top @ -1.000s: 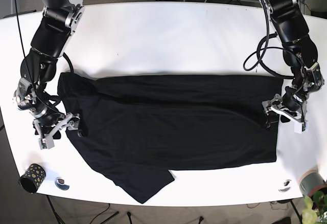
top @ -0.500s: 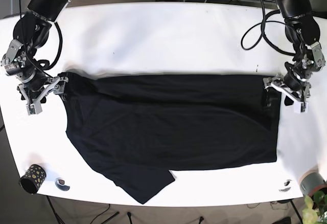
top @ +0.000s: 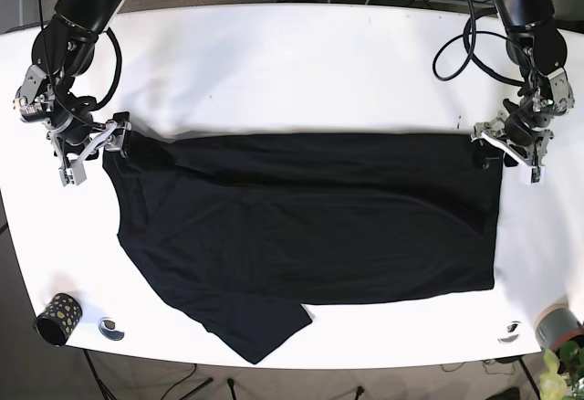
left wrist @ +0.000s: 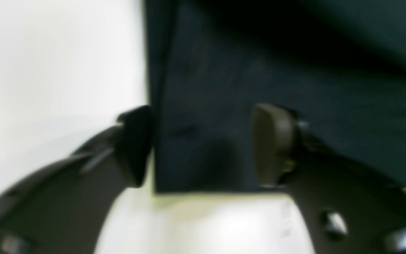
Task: Fold the T-shirt properly
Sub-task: 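Release and regrasp the folded edge with both grippers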
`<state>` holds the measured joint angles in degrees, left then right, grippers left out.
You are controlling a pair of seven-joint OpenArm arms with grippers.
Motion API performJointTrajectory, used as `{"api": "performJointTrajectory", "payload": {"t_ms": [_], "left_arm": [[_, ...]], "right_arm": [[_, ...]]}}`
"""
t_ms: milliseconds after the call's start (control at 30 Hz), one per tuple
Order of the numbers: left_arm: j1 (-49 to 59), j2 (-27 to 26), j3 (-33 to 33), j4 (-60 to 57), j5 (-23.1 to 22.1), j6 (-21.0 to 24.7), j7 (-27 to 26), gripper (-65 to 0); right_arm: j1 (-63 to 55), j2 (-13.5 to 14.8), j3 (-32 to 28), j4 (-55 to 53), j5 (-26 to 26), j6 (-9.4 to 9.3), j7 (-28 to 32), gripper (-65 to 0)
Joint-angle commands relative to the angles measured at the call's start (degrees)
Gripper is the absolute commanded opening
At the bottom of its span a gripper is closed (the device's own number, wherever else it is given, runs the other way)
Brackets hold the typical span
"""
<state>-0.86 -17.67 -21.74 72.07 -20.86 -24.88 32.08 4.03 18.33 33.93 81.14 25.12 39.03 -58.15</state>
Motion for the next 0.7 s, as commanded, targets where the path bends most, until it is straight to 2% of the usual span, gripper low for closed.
{"api": "performJointTrajectory", "payload": {"t_ms": [0,133,200,300,400,500,667], "left_arm": [[-1.73,0.57,-0.2,-0.12,0.86,-0.39,-1.17,-36.8],[-1.73,1.1,-0.2,0.23,2.8,-0.39,-2.23,-49.6],[-1.73,1.19,-0.2,0.23,3.06,-0.39,-2.49,-56.4],[-1.73,1.01,-0.29,0.23,3.15,-0.39,-2.4,-65.0],[-1.64,1.01,-0.37,0.15,3.15,-0.39,-2.4,-64.3],[-1.64,0.84,-0.55,0.15,3.15,-0.39,-2.32,-64.4],[-1.64,-0.75,-0.37,0.06,3.15,-0.39,-2.4,-64.4]], "right_arm": [[1.64,1.15,-1.19,-1.72,1.12,0.4,3.78,-14.1],[1.64,1.15,-3.47,-3.47,1.12,0.32,7.21,-15.2],[1.73,1.15,-3.91,-3.83,1.12,0.23,7.82,-21.6],[1.73,1.15,-3.91,-3.91,1.12,0.05,8.44,-36.6],[1.73,1.32,-3.91,-3.91,1.12,0.05,9.32,-52.6],[1.73,1.76,-3.91,-3.91,1.12,0.05,9.14,-62.9],[1.73,4.66,-4.0,-4.0,1.03,-0.04,9.4,-60.7]]}}
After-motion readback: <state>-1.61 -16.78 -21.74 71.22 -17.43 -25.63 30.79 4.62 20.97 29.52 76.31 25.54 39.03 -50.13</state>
